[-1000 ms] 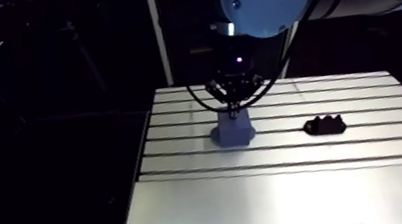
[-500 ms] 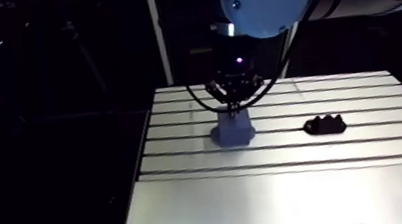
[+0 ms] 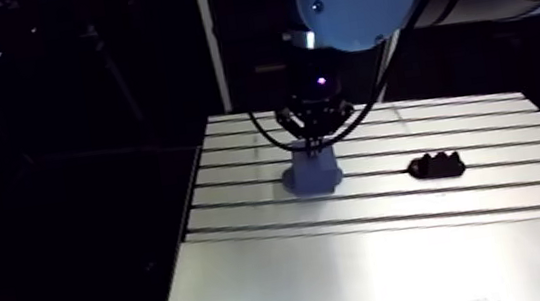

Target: Pick up the M10 bolt and insert it into the hex recess until seated.

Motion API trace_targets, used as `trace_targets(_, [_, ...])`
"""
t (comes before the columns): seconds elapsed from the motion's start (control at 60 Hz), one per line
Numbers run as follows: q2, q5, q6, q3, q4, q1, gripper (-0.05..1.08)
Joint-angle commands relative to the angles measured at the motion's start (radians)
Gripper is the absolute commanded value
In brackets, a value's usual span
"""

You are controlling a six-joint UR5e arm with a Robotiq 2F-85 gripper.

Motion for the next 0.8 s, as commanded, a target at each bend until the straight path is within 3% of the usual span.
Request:
trace_targets(0.017, [0.000, 0.000, 0.000, 0.000, 0.000, 0.000, 1.08])
trace_targets(0.8, [-0.002, 0.000, 0.000, 0.003, 0.000, 0.000, 1.08])
